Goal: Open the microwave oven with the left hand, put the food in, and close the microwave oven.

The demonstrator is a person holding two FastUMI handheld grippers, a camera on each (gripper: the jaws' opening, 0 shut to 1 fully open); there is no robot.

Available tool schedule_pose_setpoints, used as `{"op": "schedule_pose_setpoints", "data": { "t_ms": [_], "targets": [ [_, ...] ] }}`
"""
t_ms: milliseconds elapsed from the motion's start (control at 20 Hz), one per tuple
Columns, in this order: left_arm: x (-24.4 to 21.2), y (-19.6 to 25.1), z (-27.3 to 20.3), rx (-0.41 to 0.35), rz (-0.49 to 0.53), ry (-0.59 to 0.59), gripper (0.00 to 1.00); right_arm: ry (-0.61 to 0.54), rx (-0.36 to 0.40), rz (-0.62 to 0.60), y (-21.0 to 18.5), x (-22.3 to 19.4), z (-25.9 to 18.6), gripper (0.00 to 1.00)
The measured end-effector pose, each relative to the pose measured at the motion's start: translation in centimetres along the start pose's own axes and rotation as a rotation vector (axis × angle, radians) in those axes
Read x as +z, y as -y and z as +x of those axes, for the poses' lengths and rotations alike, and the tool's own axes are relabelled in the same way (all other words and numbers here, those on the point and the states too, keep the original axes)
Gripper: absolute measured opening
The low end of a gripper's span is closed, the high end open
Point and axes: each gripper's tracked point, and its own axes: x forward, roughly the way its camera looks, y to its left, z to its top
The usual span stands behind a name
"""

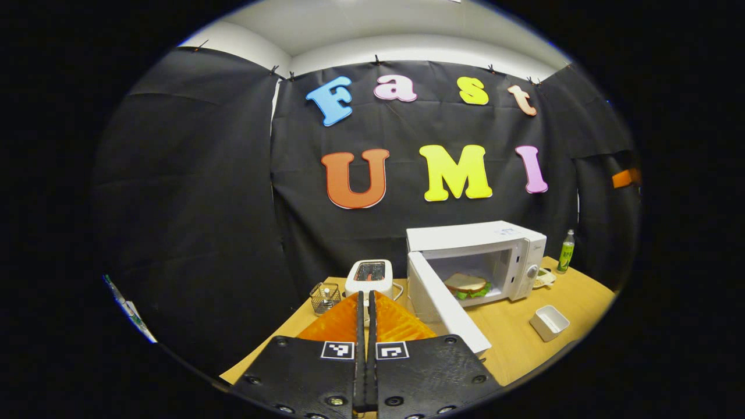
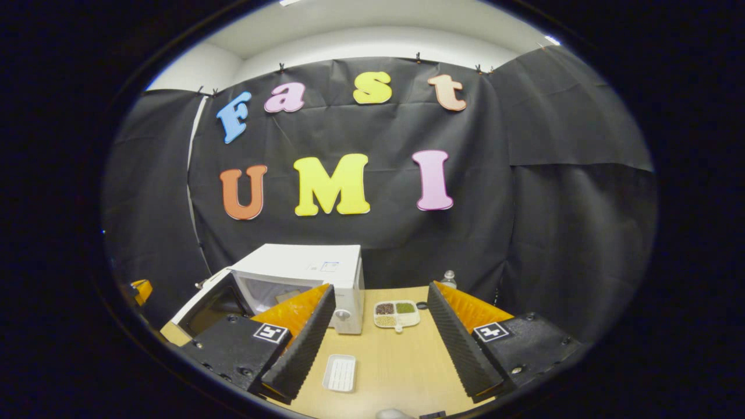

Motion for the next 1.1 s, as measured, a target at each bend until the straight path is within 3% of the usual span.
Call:
{"op": "schedule_pose_setpoints", "data": {
  "t_ms": [50, 100, 150, 200, 400, 450, 500, 850, 1100],
  "targets": [
    [-1.8, -0.2, 0.3, -0.006, -0.002, -0.032, 0.00, 0.000, -0.004, -0.003, 0.0, 0.0, -0.3, 1.00],
    [-3.6, 0.0, 0.4, -0.011, -0.012, -0.061, 0.00, -0.002, -0.006, -0.007, -0.1, 0.0, -0.6, 0.92],
    [-4.8, 0.4, 0.5, -0.023, -0.021, -0.084, 0.00, -0.003, -0.012, -0.012, -0.2, 0.3, -0.6, 1.00],
    [-5.7, 0.8, 0.4, -0.037, -0.024, -0.095, 0.00, -0.007, -0.016, -0.015, -0.1, 0.2, -1.0, 0.92],
    [-8.6, 2.5, 1.3, -0.081, -0.009, -0.139, 0.00, -0.030, -0.030, -0.017, 0.4, -0.4, -1.7, 0.92],
    [-8.9, 2.8, 1.5, -0.087, -0.008, -0.150, 0.00, -0.034, -0.029, -0.012, 0.4, -0.5, -1.7, 1.00],
    [-9.2, 3.1, 1.6, -0.091, -0.010, -0.155, 0.00, -0.043, -0.031, -0.012, 0.4, -0.7, -1.8, 0.92],
    [-8.5, 6.2, 1.8, -0.141, -0.004, -0.142, 0.00, -0.069, -0.027, -0.013, 0.9, -1.1, -1.3, 0.92],
    [-7.4, 10.9, 1.7, -0.211, 0.026, -0.112, 0.00, -0.070, -0.023, -0.002, 1.4, -1.2, -1.0, 0.92]
  ]
}}
